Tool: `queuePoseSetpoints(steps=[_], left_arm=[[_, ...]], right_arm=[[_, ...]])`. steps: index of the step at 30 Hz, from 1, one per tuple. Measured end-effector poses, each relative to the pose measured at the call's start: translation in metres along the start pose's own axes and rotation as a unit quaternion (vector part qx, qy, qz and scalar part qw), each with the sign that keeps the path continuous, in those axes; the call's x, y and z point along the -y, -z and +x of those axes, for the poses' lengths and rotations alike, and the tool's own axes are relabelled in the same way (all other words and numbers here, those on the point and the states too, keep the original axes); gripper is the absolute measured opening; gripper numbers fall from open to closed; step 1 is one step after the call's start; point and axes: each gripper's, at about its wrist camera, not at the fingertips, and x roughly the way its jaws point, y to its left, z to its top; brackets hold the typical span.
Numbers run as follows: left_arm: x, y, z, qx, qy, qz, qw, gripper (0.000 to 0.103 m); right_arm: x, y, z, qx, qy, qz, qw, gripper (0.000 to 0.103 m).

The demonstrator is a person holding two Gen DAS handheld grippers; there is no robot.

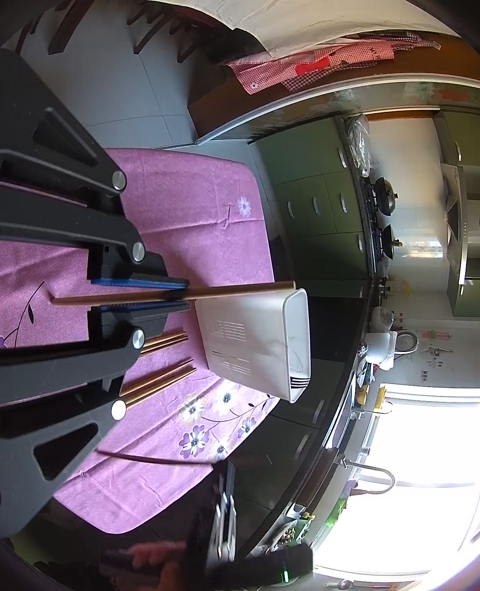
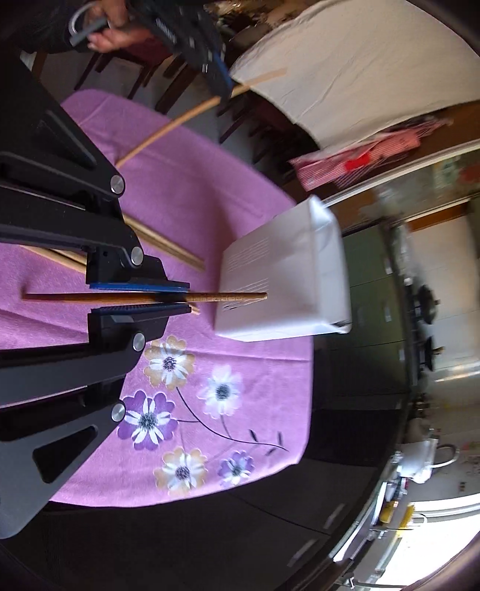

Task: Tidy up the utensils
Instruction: 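Grasp and lift one wooden chopstick with the left tool while the right tool grasps another, then insert the held chopsticks upright into the caddy and open both tools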

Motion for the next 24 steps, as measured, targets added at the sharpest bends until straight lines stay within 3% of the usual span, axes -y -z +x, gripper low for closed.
queuePoseSetpoints(steps=[5, 15, 20, 24], left_arm=[[0.003, 0.002, -0.004, 0.002, -0.002, 0.004, 1.0, 0.006], [0.004, 0.0, -0.011, 0.002, 0.004, 0.005, 1.0, 0.006], [0.007, -0.014, -0.022, 0.013, 0.011, 0.01, 0.9998, 0.006], [0.012, -0.047, -0.037, 0.037, 0.021, 0.018, 0.999, 0.006]], right_arm=[[0.008, 0.016, -0.041, 0.038, 0.004, -0.014, 0.999, 0.007], [0.007, 0.026, -0.057, 0.049, -0.004, -0.018, 0.999, 0.007], [0.012, 0.026, -0.056, 0.05, -0.011, -0.015, 0.999, 0.007], [0.017, 0.026, -0.055, 0.051, -0.013, -0.01, 0.999, 0.007]])
